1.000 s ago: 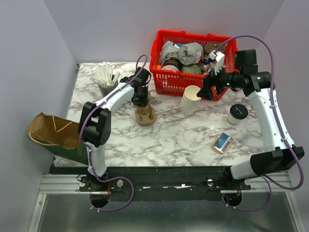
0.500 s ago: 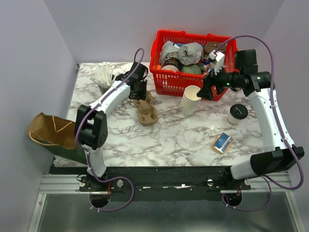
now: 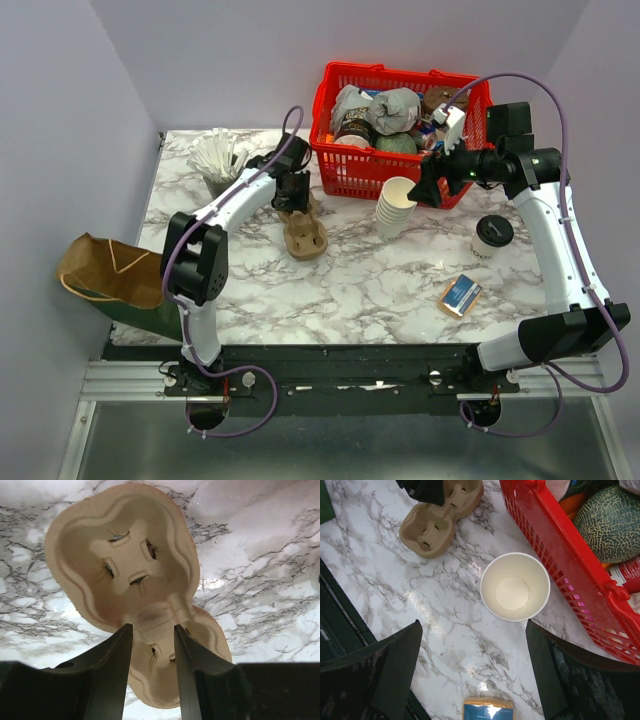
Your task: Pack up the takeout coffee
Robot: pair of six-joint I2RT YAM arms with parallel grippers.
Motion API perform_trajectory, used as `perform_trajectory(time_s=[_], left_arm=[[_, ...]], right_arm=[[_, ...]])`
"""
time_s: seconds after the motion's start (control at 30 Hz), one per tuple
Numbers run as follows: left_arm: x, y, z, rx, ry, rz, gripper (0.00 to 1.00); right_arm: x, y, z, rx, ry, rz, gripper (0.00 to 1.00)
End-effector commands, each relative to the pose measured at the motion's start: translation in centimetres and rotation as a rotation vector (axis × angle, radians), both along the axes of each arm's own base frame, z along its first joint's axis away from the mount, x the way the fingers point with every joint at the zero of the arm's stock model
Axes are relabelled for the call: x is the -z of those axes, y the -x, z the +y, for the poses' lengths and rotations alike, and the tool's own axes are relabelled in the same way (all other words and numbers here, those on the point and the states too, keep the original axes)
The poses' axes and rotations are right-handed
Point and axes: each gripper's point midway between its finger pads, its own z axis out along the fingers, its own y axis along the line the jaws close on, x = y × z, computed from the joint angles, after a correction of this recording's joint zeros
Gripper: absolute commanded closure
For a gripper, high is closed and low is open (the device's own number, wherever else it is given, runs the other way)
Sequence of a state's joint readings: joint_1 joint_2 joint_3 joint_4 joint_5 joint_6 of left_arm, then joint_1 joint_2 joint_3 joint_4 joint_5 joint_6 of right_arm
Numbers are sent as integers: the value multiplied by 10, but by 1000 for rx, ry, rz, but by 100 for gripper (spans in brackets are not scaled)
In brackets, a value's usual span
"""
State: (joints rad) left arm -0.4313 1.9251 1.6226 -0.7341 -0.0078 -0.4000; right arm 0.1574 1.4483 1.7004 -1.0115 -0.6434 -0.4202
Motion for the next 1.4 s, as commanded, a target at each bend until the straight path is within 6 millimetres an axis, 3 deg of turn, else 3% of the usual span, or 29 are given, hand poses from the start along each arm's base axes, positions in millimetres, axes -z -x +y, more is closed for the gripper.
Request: perform_trajectory(time_s=[0.0, 0.37, 1.03, 1.37], left_arm=[[7, 5, -11, 3, 27, 32, 51], [16, 8, -7, -14, -13, 50, 45], [35, 14, -7, -30, -20, 102, 45], [38, 16, -6, -19, -34, 111, 55]], right_arm=[[-3, -6, -1, 1, 13, -31, 7], [-2, -5, -1, -1, 13, -31, 7], [0, -3, -3, 4, 26, -33, 7], [1, -3, -3, 3, 26, -32, 7]])
